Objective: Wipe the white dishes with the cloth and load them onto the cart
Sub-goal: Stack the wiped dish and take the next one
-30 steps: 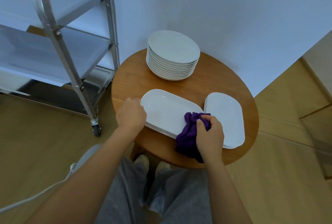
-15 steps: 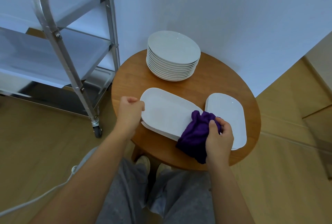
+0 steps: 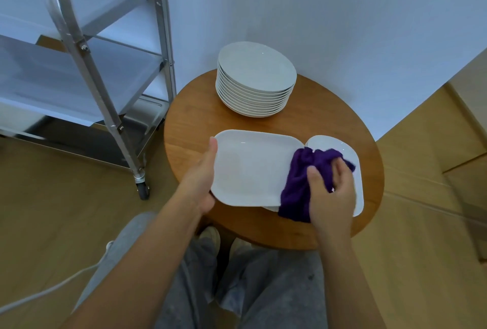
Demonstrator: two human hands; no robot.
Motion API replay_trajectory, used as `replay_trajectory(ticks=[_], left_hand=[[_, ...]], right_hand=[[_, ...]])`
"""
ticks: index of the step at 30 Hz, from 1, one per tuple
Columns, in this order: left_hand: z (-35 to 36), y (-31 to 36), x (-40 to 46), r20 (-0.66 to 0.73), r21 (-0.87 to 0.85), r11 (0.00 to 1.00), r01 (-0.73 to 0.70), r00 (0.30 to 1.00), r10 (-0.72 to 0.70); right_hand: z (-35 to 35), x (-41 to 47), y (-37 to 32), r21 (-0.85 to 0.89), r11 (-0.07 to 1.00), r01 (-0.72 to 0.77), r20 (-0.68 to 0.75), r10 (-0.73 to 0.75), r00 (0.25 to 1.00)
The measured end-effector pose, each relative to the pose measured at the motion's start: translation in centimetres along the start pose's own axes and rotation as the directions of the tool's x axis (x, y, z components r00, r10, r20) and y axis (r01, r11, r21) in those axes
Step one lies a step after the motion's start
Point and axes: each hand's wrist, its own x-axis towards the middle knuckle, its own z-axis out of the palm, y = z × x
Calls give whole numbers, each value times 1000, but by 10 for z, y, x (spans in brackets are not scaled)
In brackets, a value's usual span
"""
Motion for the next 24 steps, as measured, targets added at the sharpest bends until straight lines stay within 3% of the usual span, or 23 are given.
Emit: replay_trajectory(ticks=[3,5,8,10,16,20,24], left_hand=[[7,-9,-9,42,2,1000,8,999,-9],[13,-13,-17,46,31,999,-22,999,21],[18,-11,-25,38,39,997,-64,997,63],[16,-9,-27,51,61,994,-89,995,86],[18,-10,-33,72,70,996,-58,996,53],[13,-15,-37,83,-116,988,-103,990,113],[9,-15,-40,40,-278,956,-96,993,111]], right_hand=[[19,-1,0,-436,885,164,180,-93,979],[29,0,-2,-538,826,170,130,-118,985],[33,4,-10,-280,960,5,-75,-27,997],[36,1,-15,-180,984,-5,-97,-13,995],[61,-26,-34,-265,938,223,192,-175,966],[72,-51,-46,-242,837,490,384,-381,841],[68,-62,-59,-238,777,583,490,-422,763]])
